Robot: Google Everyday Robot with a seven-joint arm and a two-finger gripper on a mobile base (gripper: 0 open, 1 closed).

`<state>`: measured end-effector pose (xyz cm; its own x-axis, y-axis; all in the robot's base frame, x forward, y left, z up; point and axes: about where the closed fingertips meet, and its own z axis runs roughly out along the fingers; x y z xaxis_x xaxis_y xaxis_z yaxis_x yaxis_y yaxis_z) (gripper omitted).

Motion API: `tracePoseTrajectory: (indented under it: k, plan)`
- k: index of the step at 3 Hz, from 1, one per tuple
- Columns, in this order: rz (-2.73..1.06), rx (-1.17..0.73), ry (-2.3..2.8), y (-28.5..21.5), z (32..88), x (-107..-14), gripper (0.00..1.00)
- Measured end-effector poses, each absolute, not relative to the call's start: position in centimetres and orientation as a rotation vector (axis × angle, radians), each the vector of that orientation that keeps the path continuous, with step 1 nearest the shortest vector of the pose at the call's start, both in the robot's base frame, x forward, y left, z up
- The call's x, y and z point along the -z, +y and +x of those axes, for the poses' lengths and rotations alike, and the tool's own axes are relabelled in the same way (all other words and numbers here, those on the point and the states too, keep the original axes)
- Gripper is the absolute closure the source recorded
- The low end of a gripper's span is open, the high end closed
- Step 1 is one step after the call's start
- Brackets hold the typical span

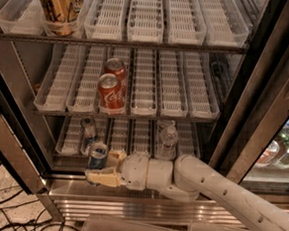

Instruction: Pick redbull can from bottom shelf of fridge

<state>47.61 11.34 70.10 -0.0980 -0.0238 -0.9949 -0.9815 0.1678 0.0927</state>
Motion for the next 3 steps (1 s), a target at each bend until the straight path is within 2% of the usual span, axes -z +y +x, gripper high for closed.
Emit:
tracePoseTrajectory:
  k: [2, 3]
  plan:
    - [-1.230, -1.079, 1.488, 10.0, 45.4, -78.7, 1.00]
    - [-1.235, -1.074, 1.488, 10.1, 45.3, -78.9, 1.00]
